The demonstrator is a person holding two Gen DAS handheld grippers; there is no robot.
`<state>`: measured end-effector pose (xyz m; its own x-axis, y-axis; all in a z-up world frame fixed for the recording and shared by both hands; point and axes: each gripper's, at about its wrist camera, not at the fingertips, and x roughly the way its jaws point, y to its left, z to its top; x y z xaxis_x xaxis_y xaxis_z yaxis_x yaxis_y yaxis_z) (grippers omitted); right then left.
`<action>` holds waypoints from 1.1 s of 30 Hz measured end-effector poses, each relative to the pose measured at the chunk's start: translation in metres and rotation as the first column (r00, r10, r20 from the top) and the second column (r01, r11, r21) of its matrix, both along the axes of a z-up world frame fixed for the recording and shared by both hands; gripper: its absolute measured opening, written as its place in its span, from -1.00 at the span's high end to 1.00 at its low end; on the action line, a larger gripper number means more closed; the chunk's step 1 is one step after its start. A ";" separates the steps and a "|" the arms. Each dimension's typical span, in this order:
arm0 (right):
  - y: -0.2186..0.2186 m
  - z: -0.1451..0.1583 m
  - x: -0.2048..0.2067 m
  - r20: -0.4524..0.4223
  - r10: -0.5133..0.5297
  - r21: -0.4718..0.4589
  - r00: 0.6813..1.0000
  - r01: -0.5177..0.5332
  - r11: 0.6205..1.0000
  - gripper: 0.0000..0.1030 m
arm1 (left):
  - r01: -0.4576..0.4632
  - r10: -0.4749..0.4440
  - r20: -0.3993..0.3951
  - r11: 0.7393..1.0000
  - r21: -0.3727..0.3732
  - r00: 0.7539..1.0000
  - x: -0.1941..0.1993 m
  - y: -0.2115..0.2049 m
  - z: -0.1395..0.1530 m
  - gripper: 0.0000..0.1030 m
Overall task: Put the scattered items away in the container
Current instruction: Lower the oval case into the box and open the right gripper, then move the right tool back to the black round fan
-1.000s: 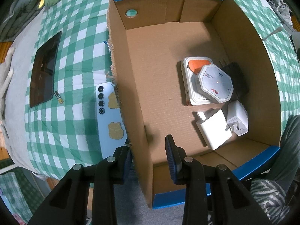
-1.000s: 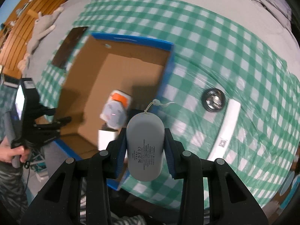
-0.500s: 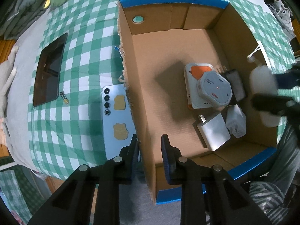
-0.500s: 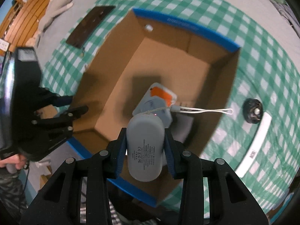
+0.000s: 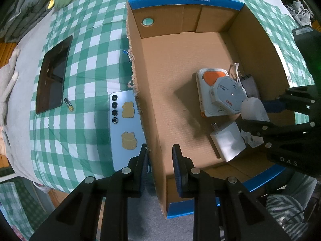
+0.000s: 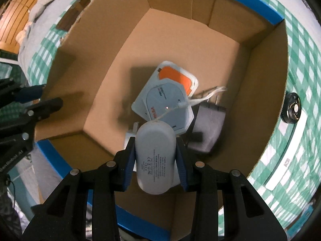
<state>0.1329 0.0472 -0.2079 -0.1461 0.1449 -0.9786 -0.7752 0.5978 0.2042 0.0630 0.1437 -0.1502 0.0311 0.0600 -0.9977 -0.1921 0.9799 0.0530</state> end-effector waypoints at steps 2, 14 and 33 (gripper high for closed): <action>-0.002 0.000 0.000 0.003 -0.002 0.002 1.000 0.002 1.000 0.26 | -0.001 0.001 0.000 1.000 0.000 1.000 0.000 0.000 0.000 0.55; -0.010 0.022 0.000 0.046 -0.001 0.035 0.999 -0.001 0.999 -0.06 | -0.001 0.001 0.000 1.000 -0.001 1.000 0.000 0.001 0.000 0.55; -0.056 0.080 0.044 0.137 -0.078 0.098 0.988 0.064 0.993 -0.31 | 0.000 0.000 0.001 1.000 0.004 1.000 0.000 0.000 0.001 0.55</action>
